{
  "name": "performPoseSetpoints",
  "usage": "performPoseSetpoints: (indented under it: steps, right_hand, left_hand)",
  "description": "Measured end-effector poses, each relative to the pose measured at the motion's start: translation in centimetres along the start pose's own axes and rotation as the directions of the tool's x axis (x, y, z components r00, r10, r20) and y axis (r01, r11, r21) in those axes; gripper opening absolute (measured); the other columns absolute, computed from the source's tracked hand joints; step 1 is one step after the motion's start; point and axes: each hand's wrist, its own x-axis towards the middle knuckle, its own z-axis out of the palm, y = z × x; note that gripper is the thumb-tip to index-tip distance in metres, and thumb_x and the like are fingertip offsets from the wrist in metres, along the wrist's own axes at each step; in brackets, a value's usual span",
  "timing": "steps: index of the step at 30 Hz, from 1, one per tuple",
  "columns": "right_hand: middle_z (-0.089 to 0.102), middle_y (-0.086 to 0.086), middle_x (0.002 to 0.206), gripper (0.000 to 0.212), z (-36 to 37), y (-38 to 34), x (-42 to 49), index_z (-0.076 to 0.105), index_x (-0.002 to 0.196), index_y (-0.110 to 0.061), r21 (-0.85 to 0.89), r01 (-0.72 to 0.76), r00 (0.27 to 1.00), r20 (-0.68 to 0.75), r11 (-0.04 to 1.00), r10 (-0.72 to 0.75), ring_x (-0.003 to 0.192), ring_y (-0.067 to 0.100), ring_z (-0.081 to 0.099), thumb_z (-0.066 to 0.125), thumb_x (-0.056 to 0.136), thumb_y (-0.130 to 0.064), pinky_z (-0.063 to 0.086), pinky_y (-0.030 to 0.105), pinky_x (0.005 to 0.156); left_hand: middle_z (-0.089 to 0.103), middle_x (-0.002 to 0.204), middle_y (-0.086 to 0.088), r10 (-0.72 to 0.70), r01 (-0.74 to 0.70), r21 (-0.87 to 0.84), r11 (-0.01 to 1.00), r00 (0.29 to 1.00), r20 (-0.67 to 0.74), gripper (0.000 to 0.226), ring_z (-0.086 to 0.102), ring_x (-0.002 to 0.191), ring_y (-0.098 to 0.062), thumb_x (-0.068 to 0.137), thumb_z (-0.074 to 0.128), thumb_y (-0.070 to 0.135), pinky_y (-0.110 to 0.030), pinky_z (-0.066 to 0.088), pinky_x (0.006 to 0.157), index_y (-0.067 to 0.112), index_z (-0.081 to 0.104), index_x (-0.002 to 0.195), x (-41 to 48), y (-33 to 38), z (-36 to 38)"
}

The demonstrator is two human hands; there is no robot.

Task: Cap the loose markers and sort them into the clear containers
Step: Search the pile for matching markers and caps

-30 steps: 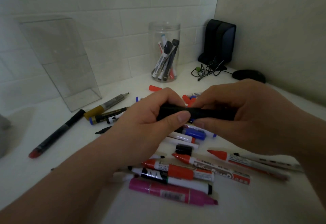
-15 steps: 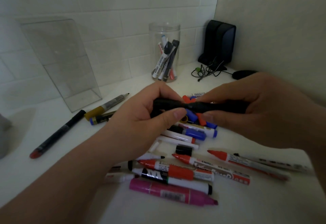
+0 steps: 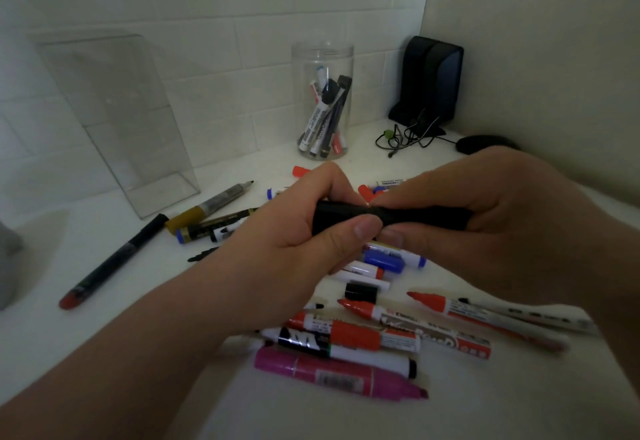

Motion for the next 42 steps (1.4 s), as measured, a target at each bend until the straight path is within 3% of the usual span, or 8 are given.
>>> performPoseSetpoints:
  steps: [15, 19, 22, 26, 30, 34, 38, 42]
  right_hand:
    - [0.066, -0.001, 0.062, 0.019, -1.9, 1.8, -0.2, 0.076, 0.102, -0.032, 0.114, -0.25, 0.949, 0.228, 0.961, 0.22, 0.046, 0.008, 0.048, 0.063, 0.091, -0.041, 0.04, 0.024, 0.046]
    - [0.067, -0.003, 0.057, 0.018, -3.8, 4.1, -0.8, 0.075, 0.091, -0.028, 0.117, -0.38, 0.918, 0.171, 0.918, 0.358, 0.042, 0.004, 0.05, 0.066, 0.085, -0.043, 0.041, 0.017, 0.044]
    - [0.074, -0.003, 0.072, 0.017, -4.4, 5.9, -1.3, 0.071, 0.091, -0.028, 0.069, -0.489, 0.851, 0.255, 0.87, 0.458, 0.056, 0.011, 0.064, 0.076, 0.078, -0.039, 0.049, 0.024, 0.056]
    - [0.068, -0.027, 0.085, 0.016, -3.5, 6.9, -1.2, 0.07, 0.087, -0.041, -0.257, -0.481, 0.741, 0.391, 0.838, 0.545, 0.08, -0.003, 0.063, 0.079, 0.076, -0.047, 0.045, 0.018, 0.071]
    - [0.066, -0.023, 0.086, 0.016, -2.8, 6.4, -0.7, 0.07, 0.087, -0.041, -0.347, -0.496, 0.661, 0.443, 0.796, 0.606, 0.083, -0.003, 0.06, 0.078, 0.076, -0.051, 0.045, 0.017, 0.074]
    - [0.061, -0.022, 0.088, 0.016, -2.3, 6.1, -0.5, 0.067, 0.084, -0.04, -0.442, -0.457, 0.637, 0.443, 0.772, 0.631, 0.08, -0.002, 0.055, 0.077, 0.078, -0.051, 0.04, 0.018, 0.066]
    - [0.056, -0.024, 0.088, 0.014, -1.6, 5.6, -0.2, 0.067, 0.089, -0.04, -0.507, -0.425, 0.609, 0.452, 0.75, 0.651, 0.079, -0.002, 0.05, 0.076, 0.081, -0.048, 0.035, 0.015, 0.062]
    - [0.052, -0.023, 0.089, 0.014, -1.2, 5.2, 0.0, 0.063, 0.09, -0.041, -0.549, -0.387, 0.617, 0.442, 0.741, 0.65, 0.078, -0.002, 0.048, 0.075, 0.083, -0.046, 0.032, 0.014, 0.061]
  left_hand:
    - [0.052, 0.056, 0.011, 0.045, -0.03, 0.122, 0.992, 0.992, -0.117, 0.027, 0.044, 0.049, -0.004, 0.081, 0.051, 0.061, -0.033, 0.037, 0.053, 0.035, 0.059, 0.085, 1.5, -0.9, 1.1]
    - [0.039, 0.051, 0.005, -0.01, -0.03, -0.137, 0.99, 0.96, -0.281, 0.031, 0.03, 0.043, -0.015, 0.084, 0.061, 0.052, -0.025, 0.027, 0.048, 0.022, 0.058, 0.077, 1.5, -1.2, -0.9]
    - [0.037, 0.057, -0.004, -0.107, 0.062, -0.178, 0.982, 0.961, -0.253, 0.038, 0.027, 0.048, -0.018, 0.086, 0.067, 0.054, -0.027, 0.024, 0.047, 0.02, 0.055, 0.073, 1.3, -1.4, -1.5]
    - [0.049, 0.062, 0.01, -0.232, 0.234, 0.103, 0.967, 0.972, -0.033, 0.028, 0.042, 0.053, -0.005, 0.093, 0.049, 0.054, -0.028, 0.034, 0.055, 0.032, 0.058, 0.078, 1.0, -1.3, -0.8]
    - [0.061, 0.082, 0.011, -0.254, 0.201, 0.356, 0.913, 0.961, 0.107, 0.021, 0.056, 0.07, -0.008, 0.089, 0.041, 0.059, -0.036, 0.045, 0.065, 0.044, 0.055, 0.095, 0.6, -0.7, -0.8]
    - [0.053, 0.1, 0.033, -0.281, 0.087, 0.618, 0.781, 0.933, 0.224, 0.021, 0.053, 0.089, 0.008, 0.085, 0.042, 0.06, -0.02, 0.043, 0.069, 0.052, 0.052, 0.101, 0.6, -0.4, -0.7]
    - [0.051, 0.108, 0.032, -0.287, -0.014, 0.693, 0.72, 0.904, 0.316, 0.035, 0.05, 0.103, 0.008, 0.082, 0.047, 0.057, -0.022, 0.046, 0.093, 0.054, 0.059, 0.115, 0.8, -0.7, -1.0]
    - [0.054, 0.109, 0.028, -0.291, -0.053, 0.735, 0.676, 0.897, 0.333, 0.028, 0.05, 0.102, 0.008, 0.092, 0.059, 0.044, -0.02, 0.045, 0.094, 0.054, 0.063, 0.117, 0.9, -0.8, -1.4]
